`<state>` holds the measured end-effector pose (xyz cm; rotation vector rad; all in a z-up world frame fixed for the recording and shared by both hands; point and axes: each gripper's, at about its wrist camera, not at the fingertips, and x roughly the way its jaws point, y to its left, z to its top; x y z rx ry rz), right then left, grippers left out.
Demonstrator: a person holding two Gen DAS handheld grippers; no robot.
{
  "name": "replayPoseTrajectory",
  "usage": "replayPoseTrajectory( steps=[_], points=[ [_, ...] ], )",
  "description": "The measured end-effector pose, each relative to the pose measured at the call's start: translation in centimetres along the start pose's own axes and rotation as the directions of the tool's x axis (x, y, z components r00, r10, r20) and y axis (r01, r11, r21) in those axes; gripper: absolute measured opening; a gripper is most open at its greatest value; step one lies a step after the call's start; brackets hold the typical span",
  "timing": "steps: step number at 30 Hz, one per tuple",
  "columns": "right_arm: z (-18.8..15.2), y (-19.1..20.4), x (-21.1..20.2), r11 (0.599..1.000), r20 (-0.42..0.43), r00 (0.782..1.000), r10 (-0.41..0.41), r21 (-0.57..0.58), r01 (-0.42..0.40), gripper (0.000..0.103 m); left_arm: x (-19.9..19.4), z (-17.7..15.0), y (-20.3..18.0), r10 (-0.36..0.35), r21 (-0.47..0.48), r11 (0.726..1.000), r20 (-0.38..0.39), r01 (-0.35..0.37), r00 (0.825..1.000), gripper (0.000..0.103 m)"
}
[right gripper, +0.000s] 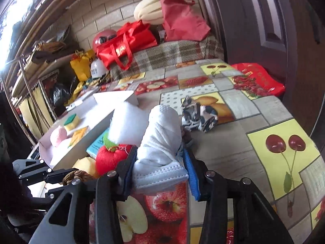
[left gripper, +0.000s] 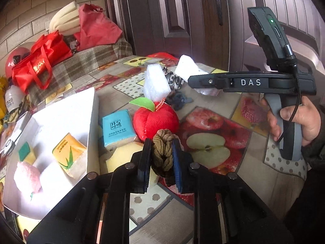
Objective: Organize soft objects
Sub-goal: 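Grasp the brown rope knot with the left tool while the right tool grasps the white cloth, then lower the rope knot into the box with the left tool while the right tool lowers the white mask in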
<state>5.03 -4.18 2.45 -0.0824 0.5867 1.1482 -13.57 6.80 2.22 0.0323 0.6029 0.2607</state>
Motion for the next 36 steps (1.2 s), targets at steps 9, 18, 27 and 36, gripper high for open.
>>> replayPoseTrajectory(
  steps=[9, 18, 27, 36],
  points=[
    [0.7, -0.8, -2.1, 0.999, 0.121, 0.993, -0.01, 0.034, 0.006, 0.045, -2.6, -0.1, 1.2, 0.06, -0.071, 0.996, 0.116, -0.052, 0.991, 0.018],
    [0.6, 1.1, -2.1, 1.0, 0.148, 0.989, -0.008, -0.01, 0.01, 0.045, -3.8, -0.5, 3.1, 0.119, -0.154, 0.984, 0.185, -0.091, 0.976, 0.018],
    [0.3, 4.6, -0.9, 0.995, 0.145, 0.989, 0.035, -0.1, -0.02, 0.045, -4.3, -0.7, 4.7, 0.196, -0.175, 0.971, 0.218, -0.16, 0.956, 0.018],
    [-0.2, 7.8, 0.5, 0.978, 0.113, 0.991, 0.071, -0.202, -0.047, 0.045, -4.2, -1.1, 8.2, 0.272, -0.246, 0.944, 0.212, -0.218, 0.939, 0.019]
  ],
)
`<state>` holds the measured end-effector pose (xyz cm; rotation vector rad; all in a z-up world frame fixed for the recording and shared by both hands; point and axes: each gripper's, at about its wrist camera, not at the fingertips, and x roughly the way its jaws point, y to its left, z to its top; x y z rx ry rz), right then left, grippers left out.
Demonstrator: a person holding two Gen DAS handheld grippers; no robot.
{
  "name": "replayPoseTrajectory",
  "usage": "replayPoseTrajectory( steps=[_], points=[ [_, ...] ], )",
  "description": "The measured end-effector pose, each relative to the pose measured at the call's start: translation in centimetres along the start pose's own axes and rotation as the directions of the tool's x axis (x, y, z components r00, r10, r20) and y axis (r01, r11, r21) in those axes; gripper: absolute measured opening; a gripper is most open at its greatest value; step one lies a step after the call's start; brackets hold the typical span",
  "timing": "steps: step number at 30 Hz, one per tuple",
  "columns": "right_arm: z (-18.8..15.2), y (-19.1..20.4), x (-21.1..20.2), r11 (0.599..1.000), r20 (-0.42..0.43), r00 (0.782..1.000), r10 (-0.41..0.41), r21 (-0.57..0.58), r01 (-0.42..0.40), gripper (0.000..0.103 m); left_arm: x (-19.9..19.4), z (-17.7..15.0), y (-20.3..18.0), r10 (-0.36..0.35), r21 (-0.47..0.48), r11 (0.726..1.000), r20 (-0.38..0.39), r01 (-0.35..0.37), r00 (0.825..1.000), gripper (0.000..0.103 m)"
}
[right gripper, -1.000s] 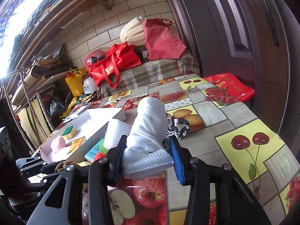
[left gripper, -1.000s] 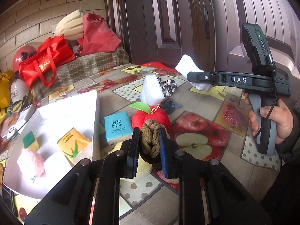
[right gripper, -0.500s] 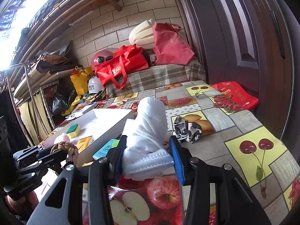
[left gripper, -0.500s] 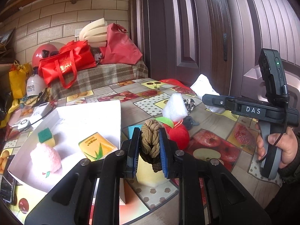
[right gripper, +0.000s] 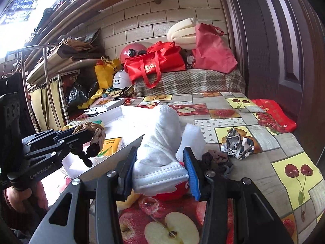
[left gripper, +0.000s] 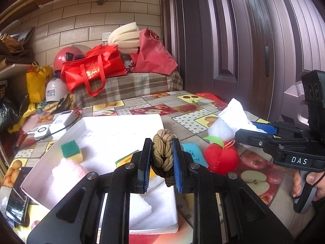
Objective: Organize soft objects
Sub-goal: 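Lower the rope knot into the box with the left tool while the right tool lowers the white mask in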
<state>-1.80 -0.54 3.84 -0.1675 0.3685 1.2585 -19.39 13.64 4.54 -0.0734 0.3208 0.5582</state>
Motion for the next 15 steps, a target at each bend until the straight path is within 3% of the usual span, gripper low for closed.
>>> replayPoseTrajectory(
  steps=[15],
  points=[
    [0.2, 4.5, 2.3, 0.992, -0.028, 0.997, 0.076, -0.099, -0.079, 0.045, 0.6, -0.1, 3.6, 0.086, -0.063, 0.994, 0.0, -0.086, 0.996, 0.019]
  ],
)
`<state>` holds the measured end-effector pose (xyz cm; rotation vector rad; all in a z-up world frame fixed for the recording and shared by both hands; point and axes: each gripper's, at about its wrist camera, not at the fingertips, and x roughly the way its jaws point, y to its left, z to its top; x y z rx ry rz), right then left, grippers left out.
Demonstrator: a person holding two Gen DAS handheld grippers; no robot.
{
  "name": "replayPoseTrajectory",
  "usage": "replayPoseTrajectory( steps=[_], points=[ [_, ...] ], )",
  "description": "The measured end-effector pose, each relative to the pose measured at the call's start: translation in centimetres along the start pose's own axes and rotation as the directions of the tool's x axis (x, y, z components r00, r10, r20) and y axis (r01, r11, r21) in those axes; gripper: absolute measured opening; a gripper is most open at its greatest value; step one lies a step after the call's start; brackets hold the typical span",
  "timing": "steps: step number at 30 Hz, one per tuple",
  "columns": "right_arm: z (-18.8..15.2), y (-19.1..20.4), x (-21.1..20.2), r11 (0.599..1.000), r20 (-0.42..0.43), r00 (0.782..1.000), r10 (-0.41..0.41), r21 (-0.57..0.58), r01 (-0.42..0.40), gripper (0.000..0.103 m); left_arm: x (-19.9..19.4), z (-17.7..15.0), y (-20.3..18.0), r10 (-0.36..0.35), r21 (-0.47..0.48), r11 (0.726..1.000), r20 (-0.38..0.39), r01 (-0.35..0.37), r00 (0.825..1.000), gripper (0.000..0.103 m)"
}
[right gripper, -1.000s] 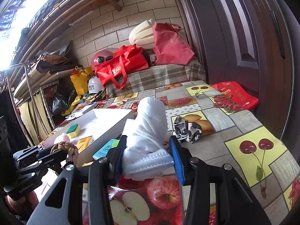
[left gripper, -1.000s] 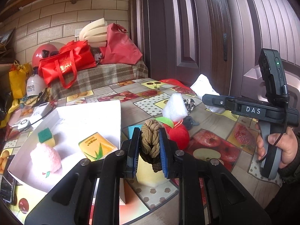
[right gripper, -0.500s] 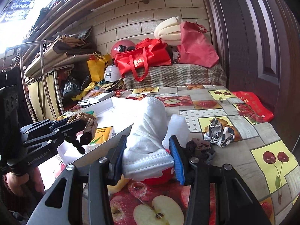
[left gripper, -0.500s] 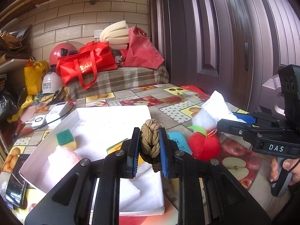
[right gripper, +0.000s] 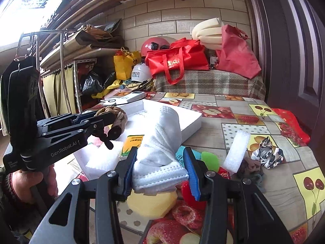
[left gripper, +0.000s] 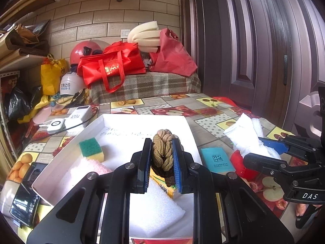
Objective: Organize soft objects
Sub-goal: 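Lower the rope knot into the box with the left tool while the right tool lowers the white mask in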
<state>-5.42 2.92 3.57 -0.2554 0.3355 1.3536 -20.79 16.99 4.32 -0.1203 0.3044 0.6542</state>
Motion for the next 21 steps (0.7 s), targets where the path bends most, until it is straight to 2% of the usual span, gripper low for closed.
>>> replayPoseTrajectory(
  steps=[12, 18, 21],
  points=[
    [0.6, 1.9, 2.0, 0.999, -0.028, 0.999, 0.045, -0.02, -0.045, 0.045, 0.5, 0.2, 2.7, 0.065, -0.056, 0.996, 0.007, -0.065, 0.998, 0.019],
    [1.0, 3.0, 3.6, 0.997, -0.051, 0.996, 0.072, -0.029, -0.073, 0.044, 1.0, 0.1, 6.0, 0.089, -0.192, 0.977, -0.022, -0.092, 0.996, 0.019],
    [1.2, 3.9, 4.5, 0.994, -0.074, 0.992, 0.097, -0.048, -0.101, 0.044, 1.3, 0.1, 6.8, 0.108, -0.221, 0.969, -0.031, -0.112, 0.994, 0.019]
  ],
)
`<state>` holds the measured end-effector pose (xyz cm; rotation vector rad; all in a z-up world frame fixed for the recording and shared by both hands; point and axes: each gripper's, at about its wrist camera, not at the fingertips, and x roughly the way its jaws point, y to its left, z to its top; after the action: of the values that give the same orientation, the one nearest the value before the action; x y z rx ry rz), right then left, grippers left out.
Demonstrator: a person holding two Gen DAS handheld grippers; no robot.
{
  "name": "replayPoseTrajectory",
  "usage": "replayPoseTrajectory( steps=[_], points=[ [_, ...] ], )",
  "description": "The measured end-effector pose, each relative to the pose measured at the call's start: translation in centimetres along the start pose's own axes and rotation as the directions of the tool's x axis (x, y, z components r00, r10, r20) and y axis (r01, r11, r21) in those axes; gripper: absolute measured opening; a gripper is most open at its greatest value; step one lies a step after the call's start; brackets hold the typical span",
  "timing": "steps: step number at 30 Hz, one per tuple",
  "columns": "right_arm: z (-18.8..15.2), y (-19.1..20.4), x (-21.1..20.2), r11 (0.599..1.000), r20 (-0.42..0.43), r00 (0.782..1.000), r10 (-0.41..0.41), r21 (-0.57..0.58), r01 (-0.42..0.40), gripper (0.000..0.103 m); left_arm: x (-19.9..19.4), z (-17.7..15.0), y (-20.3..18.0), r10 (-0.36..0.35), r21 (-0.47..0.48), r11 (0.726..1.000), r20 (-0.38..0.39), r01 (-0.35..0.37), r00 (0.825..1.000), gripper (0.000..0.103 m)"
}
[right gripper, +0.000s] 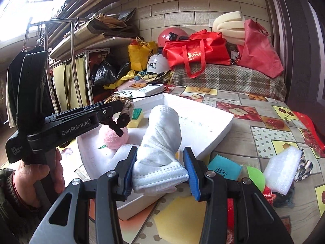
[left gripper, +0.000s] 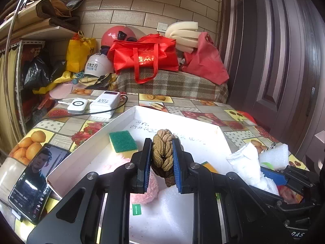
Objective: Organize soft objects
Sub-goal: 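Lower the rope knot into the box with the left tool while the right tool lowers the white mask in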
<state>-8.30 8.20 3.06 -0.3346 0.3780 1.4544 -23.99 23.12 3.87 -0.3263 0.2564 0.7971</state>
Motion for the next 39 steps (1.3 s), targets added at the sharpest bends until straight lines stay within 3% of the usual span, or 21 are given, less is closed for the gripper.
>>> replayPoseTrajectory(
  steps=[6, 10, 14, 19, 24, 31, 32, 33, 35, 39],
  points=[
    [0.2, 2.1, 2.7, 0.992, -0.126, 0.988, 0.085, -0.08, -0.096, 0.044, 0.9, 0.3, 0.4, 0.007, -0.007, 1.0, -0.023, -0.008, 1.0, 0.019],
    [0.3, 2.2, 4.8, 0.991, -0.212, 0.972, 0.103, -0.062, -0.118, 0.044, 1.1, 0.3, 0.5, 0.003, -0.014, 1.0, -0.03, -0.004, 1.0, 0.019],
    [1.0, 1.1, 6.2, 0.999, -0.207, 0.978, 0.01, -0.039, -0.019, 0.044, 1.2, 0.4, 0.2, 0.008, 0.004, 1.0, -0.026, -0.008, 1.0, 0.019],
    [2.2, -1.7, 7.6, 0.991, -0.189, 0.98, -0.068, 0.097, 0.088, 0.045, 1.2, 0.3, 0.2, 0.015, -0.005, 1.0, -0.028, -0.015, 0.999, 0.019],
    [2.5, -1.8, 6.5, 0.988, -0.117, 0.99, -0.077, 0.127, 0.092, 0.045, 1.6, 0.4, 0.0, 0.045, -0.005, 0.999, -0.031, -0.045, 0.999, 0.019],
    [2.9, -0.1, 5.8, 0.994, -0.053, 0.995, -0.084, 0.059, 0.087, 0.049, 2.0, 0.4, -2.1, 0.076, 0.101, 0.992, -0.008, -0.075, 0.997, 0.023],
    [3.0, -0.2, 6.0, 0.994, -0.059, 0.994, -0.088, 0.052, 0.091, 0.062, 1.7, 0.4, -2.1, 0.091, 0.097, 0.991, 0.009, -0.092, 0.996, 0.035],
    [3.0, -0.1, 6.2, 0.994, -0.068, 0.993, -0.097, 0.046, 0.1, 0.086, 1.3, 0.4, -2.0, 0.104, 0.09, 0.99, 0.027, -0.106, 0.994, 0.065],
    [3.0, 0.0, 6.2, 0.993, -0.063, 0.992, -0.109, 0.037, 0.112, 0.09, 0.8, 0.3, -1.9, 0.119, 0.084, 0.989, 0.056, -0.124, 0.991, 0.103],
    [3.0, 0.9, 5.4, 0.992, -0.016, 0.992, -0.128, -0.011, 0.128, 0.091, 0.4, 0.2, -2.0, 0.132, 0.094, 0.986, 0.09, -0.14, 0.987, 0.103]
  ],
)
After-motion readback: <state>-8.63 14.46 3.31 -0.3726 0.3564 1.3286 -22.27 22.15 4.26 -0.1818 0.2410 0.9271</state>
